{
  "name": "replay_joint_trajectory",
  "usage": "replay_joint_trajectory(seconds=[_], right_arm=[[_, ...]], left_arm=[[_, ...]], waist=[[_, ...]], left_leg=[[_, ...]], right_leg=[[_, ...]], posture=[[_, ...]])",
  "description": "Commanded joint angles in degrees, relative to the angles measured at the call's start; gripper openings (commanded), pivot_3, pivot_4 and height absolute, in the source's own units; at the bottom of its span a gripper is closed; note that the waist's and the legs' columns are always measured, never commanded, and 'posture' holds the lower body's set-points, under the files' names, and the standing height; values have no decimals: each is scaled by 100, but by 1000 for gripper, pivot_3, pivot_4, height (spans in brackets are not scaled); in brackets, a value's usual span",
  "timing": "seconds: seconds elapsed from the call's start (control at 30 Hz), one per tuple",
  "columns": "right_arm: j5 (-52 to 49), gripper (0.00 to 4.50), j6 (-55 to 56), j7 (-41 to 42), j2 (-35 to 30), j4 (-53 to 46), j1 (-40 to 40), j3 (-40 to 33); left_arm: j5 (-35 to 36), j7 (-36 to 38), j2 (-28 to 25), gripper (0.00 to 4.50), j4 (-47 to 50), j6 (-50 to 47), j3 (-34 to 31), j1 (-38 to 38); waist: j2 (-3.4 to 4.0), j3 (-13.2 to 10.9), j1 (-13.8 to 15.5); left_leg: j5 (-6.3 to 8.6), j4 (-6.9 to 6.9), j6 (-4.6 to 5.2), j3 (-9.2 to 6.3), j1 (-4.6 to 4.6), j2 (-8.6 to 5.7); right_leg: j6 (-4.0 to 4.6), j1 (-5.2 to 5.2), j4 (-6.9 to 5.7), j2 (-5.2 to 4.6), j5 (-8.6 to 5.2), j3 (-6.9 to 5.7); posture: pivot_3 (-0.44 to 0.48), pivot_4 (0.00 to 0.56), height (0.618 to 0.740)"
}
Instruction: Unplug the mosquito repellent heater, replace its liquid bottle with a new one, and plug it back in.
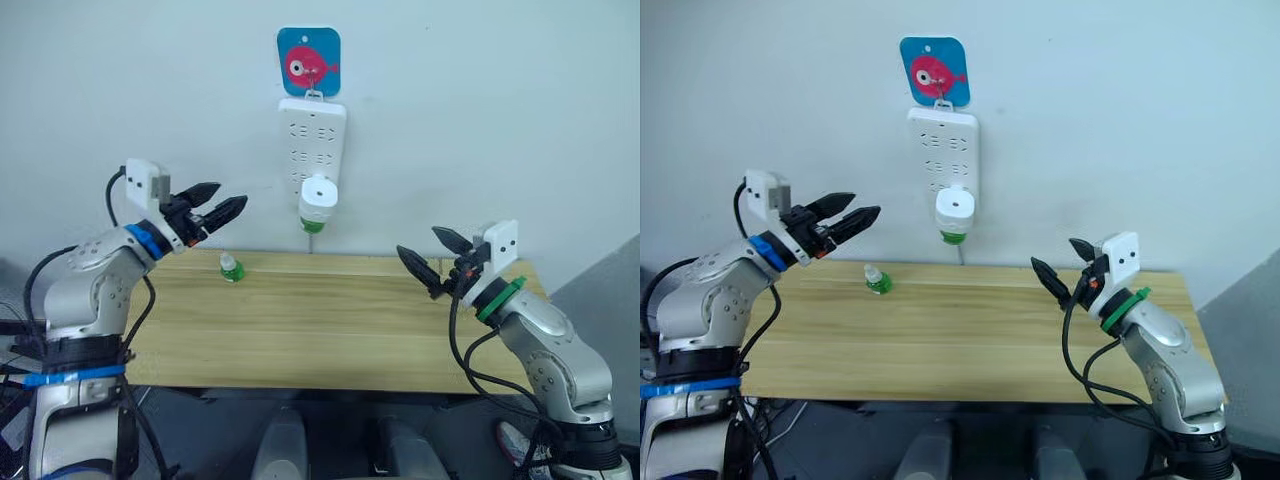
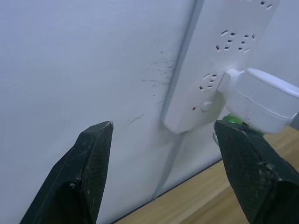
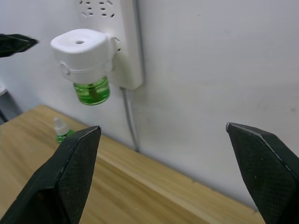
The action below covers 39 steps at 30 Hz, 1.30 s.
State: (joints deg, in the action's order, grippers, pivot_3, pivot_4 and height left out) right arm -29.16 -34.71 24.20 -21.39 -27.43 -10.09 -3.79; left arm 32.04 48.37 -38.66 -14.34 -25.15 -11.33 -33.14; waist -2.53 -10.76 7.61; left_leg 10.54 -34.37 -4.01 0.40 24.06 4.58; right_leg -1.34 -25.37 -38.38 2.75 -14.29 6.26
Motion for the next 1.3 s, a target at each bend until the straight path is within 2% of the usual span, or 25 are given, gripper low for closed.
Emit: replay_joint_trajectory(seconds=[0.03,0.17,0.43,0.73,1.0,1.3], right_arm=[[-212,4500,-243,-156,38,-454,-141,21],[-205,4500,-350,-302,71,-562,40,3],[-330,4500,-554,-320,-125,-775,176,-205],[-384,4500,-695,-331,-175,-894,171,-228],[-401,4500,-692,-404,-152,-943,201,-253],[-473,4500,-742,-530,-129,-1031,180,-242]], left_arm=[[-203,432,69,3588,-464,219,197,-523],[-547,842,279,3588,-1406,654,445,-1222],[-1092,1483,697,3588,-2830,1515,703,-2142],[-1572,1670,1116,3588,-4357,2383,671,-3096],[-1850,1898,1299,3588,-5055,2744,658,-3612],[-1990,2461,1412,3588,-5202,2719,660,-3818]], waist=[[0,-4,19],[-2,-6,74],[1,-52,84],[1,-78,66],[15,-102,47],[18,-115,-13]], left_leg=[[0,0,0,-16,9,0],[0,-1,1,-65,31,1],[0,-34,1,-84,40,0],[0,-55,1,-121,64,-6],[-2,-63,1,-162,74,-9],[-2,-67,2,-171,79,-13]], right_leg=[[0,-1,1,0,-1,-16],[11,-3,-6,2,-10,-67],[11,-1,-28,2,-12,-78],[10,-1,-35,3,-11,-106],[11,6,-40,4,-12,-138],[17,8,-43,5,-16,-141]], posture=[[393,195,740],[384,196,740],[359,207,740],[335,219,740],[310,225,740],[300,229,740]])
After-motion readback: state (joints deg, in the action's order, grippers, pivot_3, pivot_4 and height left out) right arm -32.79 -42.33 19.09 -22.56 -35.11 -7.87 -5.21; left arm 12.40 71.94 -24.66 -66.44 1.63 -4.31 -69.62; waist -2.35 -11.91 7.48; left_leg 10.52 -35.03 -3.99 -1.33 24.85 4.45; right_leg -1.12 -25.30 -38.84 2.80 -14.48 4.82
